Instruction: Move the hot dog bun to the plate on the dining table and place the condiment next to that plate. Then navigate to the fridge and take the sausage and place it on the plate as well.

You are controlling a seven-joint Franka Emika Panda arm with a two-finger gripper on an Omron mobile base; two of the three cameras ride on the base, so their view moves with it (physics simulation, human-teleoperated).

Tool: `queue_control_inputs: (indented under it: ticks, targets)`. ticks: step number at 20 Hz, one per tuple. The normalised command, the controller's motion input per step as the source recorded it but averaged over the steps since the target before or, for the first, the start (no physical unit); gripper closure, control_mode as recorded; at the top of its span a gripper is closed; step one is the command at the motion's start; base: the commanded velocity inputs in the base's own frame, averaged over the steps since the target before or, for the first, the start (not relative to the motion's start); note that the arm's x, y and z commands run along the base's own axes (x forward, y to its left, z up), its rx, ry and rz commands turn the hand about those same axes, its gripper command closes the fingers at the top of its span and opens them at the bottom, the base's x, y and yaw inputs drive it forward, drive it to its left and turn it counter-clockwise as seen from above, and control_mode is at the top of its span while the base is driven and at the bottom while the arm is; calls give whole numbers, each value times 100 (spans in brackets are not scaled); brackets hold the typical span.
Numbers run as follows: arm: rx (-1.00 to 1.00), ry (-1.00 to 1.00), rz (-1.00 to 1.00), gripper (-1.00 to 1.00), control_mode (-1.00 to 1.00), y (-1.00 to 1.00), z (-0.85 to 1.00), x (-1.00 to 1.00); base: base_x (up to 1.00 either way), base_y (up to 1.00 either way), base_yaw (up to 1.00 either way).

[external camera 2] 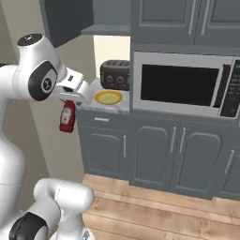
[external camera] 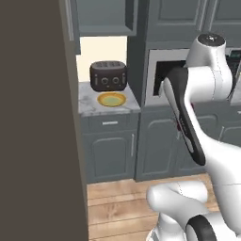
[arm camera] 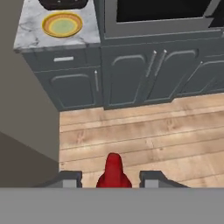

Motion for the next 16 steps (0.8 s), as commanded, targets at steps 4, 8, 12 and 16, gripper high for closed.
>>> queue_control_inputs:
  ticks: [4, 8, 12, 16]
  targets:
    - [0, 0, 0, 100, 100, 0, 0, 0, -100, -32, -29]
    - [0, 0, 0, 100, 100, 0, 0, 0, -98, -25, -55]
    - [0, 0, 0, 100, 100, 0, 0, 0, -66, -44, -64]
    - [0, 0, 0, 100, 100, 0, 0, 0, -37, -61, -67]
